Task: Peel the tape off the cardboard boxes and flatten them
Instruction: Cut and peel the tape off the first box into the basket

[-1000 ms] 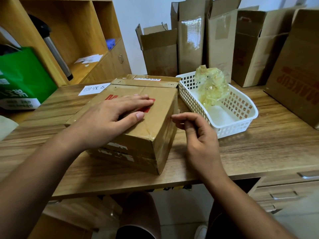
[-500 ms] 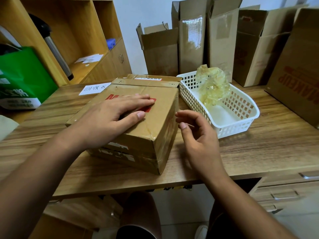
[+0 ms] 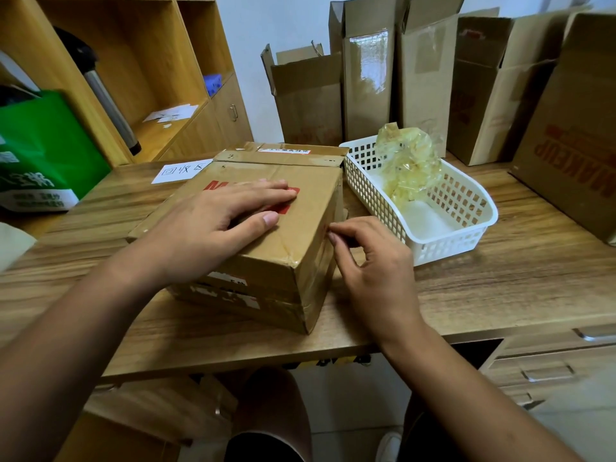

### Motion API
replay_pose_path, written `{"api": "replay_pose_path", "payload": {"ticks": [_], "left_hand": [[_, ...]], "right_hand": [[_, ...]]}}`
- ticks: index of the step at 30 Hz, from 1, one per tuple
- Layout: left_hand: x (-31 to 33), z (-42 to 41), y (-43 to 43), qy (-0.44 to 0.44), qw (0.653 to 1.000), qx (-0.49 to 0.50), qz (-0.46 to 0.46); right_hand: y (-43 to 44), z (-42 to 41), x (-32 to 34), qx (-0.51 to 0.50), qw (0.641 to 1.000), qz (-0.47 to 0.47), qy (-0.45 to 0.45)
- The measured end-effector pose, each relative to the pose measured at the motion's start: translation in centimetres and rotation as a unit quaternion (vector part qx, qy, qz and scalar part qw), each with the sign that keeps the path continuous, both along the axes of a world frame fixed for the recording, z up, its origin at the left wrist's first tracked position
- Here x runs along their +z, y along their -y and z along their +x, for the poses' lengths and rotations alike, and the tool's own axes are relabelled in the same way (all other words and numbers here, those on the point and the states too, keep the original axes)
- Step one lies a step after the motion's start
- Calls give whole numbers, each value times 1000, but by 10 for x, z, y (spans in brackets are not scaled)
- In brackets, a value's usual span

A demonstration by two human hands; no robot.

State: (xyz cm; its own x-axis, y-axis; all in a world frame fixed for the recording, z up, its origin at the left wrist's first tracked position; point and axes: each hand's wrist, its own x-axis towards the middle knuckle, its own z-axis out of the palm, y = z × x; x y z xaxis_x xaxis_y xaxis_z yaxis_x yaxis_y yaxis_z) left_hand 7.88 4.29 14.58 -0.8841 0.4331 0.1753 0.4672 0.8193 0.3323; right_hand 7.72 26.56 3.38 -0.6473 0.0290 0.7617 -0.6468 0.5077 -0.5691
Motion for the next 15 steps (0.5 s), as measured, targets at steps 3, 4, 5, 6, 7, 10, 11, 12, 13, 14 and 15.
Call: {"api": "replay_pose_path", "payload": {"ticks": [3, 4, 5, 6, 7, 10, 11, 12, 13, 14, 15], "left_hand": [[1, 0, 0, 1, 1000, 1, -2], [1, 0, 0, 1, 1000, 1, -2], [1, 0, 0, 2, 1000, 1, -2], [1, 0, 0, 2, 1000, 1, -2], [1, 1, 0, 2, 1000, 1, -2], [1, 1, -1, 1, 1000, 2, 1], [1, 1, -1, 0, 1000, 2, 2], [0, 1, -1, 0, 1000, 2, 3], [0, 1, -1, 0, 1000, 3, 2], [0, 0, -1, 1, 1000, 4, 1], [0, 0, 0, 1, 1000, 3, 1]], "right_hand": [[-3, -6, 3, -12, 999, 25, -16], [-3, -7, 3, -13, 999, 29, -18], [-3, -7, 2, -13, 999, 35, -19], [-3, -8, 2, -15, 999, 44, -21], [-4, -8, 2, -18, 998, 56, -23], [-3, -9, 4, -31, 996, 85, -27], [-3, -10, 4, -33, 995, 90, -26], [-3, -11, 5, -36, 995, 93, -25], [-3, -11, 5, -38, 994, 97, -24], [-3, -12, 5, -39, 994, 100, -23], [-3, -11, 4, -38, 994, 102, -21]]}}
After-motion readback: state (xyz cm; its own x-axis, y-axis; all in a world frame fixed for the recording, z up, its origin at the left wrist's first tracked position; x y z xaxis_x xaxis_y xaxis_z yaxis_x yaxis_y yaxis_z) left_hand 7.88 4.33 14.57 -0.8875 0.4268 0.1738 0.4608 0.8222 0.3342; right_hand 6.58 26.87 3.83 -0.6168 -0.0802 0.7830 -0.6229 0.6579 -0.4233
